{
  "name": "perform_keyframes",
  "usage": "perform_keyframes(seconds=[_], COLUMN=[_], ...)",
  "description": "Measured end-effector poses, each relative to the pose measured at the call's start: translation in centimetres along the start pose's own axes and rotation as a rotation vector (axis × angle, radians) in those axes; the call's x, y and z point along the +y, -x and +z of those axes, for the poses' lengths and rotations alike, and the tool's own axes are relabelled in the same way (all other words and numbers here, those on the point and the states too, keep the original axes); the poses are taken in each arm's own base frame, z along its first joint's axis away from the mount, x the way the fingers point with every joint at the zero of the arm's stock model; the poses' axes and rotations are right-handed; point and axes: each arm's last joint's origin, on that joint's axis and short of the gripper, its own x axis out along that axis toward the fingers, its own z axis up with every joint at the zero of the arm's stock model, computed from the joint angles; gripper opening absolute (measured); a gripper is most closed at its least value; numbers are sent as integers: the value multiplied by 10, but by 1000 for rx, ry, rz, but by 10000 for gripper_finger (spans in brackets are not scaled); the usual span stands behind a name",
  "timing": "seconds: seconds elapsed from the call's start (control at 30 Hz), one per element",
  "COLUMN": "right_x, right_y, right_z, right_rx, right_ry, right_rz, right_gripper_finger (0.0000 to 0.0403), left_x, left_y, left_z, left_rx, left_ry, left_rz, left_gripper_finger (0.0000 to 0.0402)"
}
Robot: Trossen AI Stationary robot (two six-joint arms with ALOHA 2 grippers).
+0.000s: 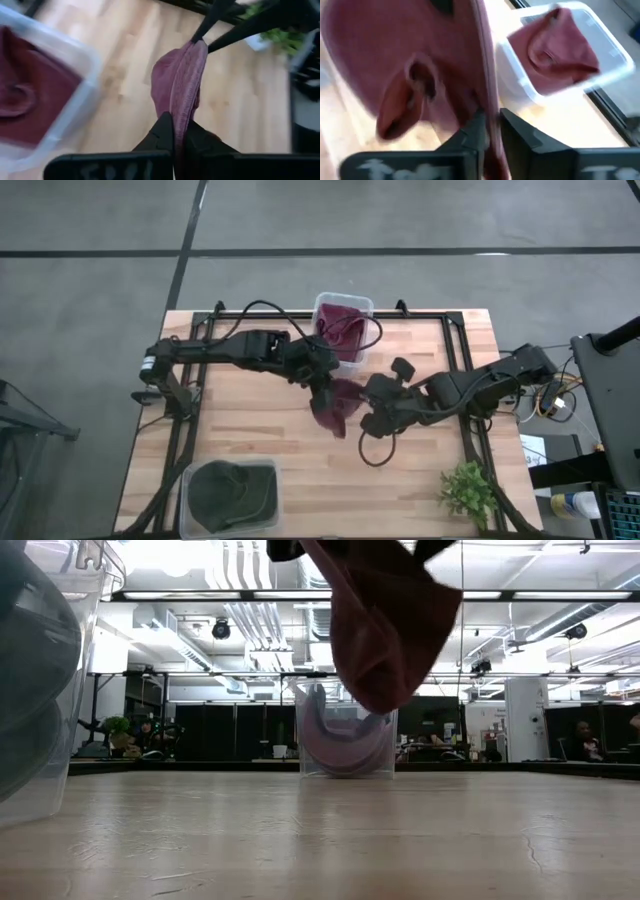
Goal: Pick & Place hat
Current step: Put the red cap into the top transparent bin
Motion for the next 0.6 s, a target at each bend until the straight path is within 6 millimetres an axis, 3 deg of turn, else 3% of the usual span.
perform_keyframes(seconds=[0.17,0.33,0.6], right_x=[-14,-13,7], right_y=[9,11,20], right_z=[-10,-12,-17], right_rx=[79,56,-99], right_ry=[-44,-25,270], right_rz=[-64,-78,-120], right_gripper_finger=[107,150,156], left_x=[9,15,25], left_y=[19,39,65], left_z=[7,18,32], left_rx=[-123,-282,-460], left_ry=[7,17,181], left_rz=[155,226,186], left_gripper_finger=[5,5,5])
